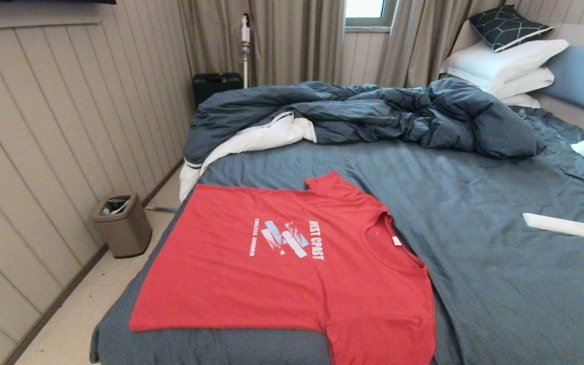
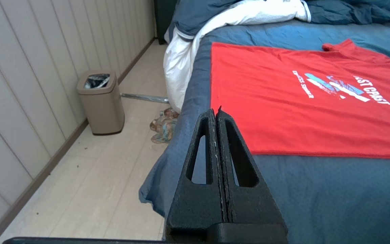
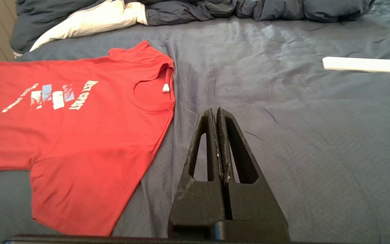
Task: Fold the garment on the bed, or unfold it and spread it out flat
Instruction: Fold the red T-shirt
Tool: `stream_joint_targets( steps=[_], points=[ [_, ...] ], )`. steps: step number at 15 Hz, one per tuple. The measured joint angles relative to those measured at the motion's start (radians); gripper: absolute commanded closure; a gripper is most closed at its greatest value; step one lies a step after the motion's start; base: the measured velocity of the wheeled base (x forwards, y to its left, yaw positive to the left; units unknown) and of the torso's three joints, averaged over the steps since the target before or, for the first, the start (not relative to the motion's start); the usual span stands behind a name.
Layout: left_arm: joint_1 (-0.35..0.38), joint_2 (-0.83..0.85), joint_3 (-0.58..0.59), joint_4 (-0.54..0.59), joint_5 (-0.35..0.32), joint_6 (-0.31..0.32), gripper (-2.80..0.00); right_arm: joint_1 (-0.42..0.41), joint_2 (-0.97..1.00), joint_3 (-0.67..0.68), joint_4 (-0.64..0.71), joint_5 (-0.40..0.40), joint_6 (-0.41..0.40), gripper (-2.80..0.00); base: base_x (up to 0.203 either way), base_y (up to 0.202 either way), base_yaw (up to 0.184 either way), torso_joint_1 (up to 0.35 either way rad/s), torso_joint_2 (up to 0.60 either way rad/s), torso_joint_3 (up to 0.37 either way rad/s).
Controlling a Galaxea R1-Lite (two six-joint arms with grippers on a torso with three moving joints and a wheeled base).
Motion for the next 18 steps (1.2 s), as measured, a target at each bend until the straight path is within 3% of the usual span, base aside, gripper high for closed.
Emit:
stream_joint_targets(
  steps=[3,8,11,15,18],
  points=[
    [0.000,0.000,0.000,0.001,-0.001,0.004,0.00,0.000,0.000,0.000,-0.005,0.001,-0.005,0.00,0.000,0.000,0.000,0.000,0.00,0.000],
    [0.000,0.000,0.000,0.031,-0.004,0.039,0.00,0.001,0.000,-0.001,0.097,0.027,-0.037,0.00,0.000,0.000,0.000,0.000,0.00,0.000],
    [0.000,0.001,0.000,0.053,-0.031,-0.042,0.00,0.005,0.055,-0.029,0.130,0.048,-0.038,0.00,0.000,0.000,0.000,0.000,0.00,0.000],
    [-0.001,0.145,-0.087,0.050,-0.036,-0.103,0.00,0.031,0.324,-0.248,0.129,0.062,-0.002,0.00,0.000,0.000,0.000,0.000,0.00,0.000],
    [-0.002,0.430,-0.298,0.078,-0.043,-0.115,0.00,0.053,0.586,-0.478,0.136,0.066,0.040,0.00,0.000,0.000,0.000,0.000,0.00,0.000]
  ],
)
